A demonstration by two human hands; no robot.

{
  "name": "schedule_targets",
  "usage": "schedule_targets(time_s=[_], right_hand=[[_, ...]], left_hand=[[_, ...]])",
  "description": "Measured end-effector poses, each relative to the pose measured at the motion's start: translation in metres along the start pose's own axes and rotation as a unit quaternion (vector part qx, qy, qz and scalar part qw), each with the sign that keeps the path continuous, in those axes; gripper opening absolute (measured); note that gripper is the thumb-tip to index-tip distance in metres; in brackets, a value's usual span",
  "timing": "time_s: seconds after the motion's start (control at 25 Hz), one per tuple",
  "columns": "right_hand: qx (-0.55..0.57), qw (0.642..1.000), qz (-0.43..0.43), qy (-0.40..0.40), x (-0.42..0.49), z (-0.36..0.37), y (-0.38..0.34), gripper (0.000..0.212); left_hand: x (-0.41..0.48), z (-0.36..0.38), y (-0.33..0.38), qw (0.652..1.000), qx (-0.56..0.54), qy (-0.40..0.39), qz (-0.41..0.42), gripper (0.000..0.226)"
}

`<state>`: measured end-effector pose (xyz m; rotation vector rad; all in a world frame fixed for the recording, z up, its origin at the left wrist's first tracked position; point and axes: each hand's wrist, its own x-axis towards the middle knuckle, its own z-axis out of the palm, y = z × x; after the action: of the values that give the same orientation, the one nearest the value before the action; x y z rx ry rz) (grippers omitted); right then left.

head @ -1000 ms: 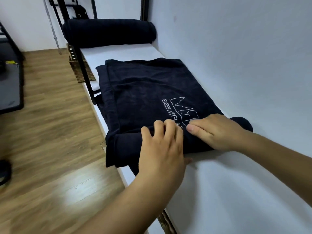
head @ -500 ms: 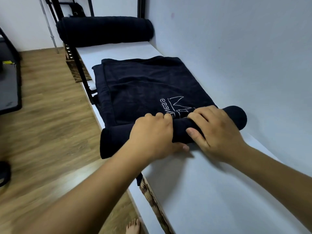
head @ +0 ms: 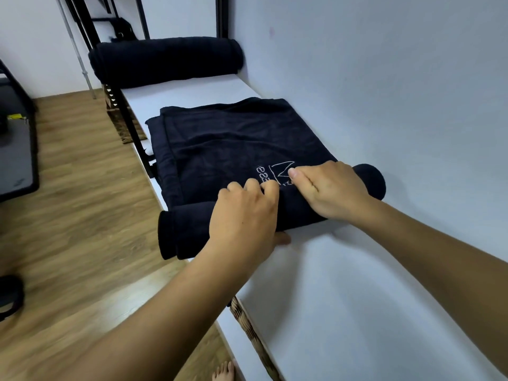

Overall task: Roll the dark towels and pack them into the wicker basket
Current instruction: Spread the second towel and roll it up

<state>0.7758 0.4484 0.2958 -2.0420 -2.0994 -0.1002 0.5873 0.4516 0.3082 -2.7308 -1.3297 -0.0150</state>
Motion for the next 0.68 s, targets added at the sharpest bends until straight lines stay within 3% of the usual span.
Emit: schedule_targets(time_s=[0.16,0.36,0.48,0.6,0.68], right_hand=[[-0.040,0.999,0.000,-0.003,-0.022,-0.006,-0.008,0.053],[-0.025,0.994,0.026,-0.104,-0.041,-0.020,-0.017,0.052],[-0.011,0.983,0.048,-0.179,-0.021,-0.021,-0.017,0.054],[0.021,0.965,0.060,-0.256,0.006,-0.018,-0.014,0.052],[0.038,0.965,0.068,-0.252,0.010,-0.014,-0.010,0.055]], left_hand=[[-0.004,-0.012,0.001,0.997,-0.057,-0.048,0.030,0.067],[-0.024,-0.014,0.007,0.992,-0.075,-0.092,0.038,0.066],[-0.026,-0.014,0.012,0.994,-0.083,-0.074,0.008,0.065],[-0.031,-0.007,0.021,0.999,-0.021,-0.004,0.042,0.072],[-0.028,-0.003,0.019,0.998,-0.031,0.002,0.050,0.075]])
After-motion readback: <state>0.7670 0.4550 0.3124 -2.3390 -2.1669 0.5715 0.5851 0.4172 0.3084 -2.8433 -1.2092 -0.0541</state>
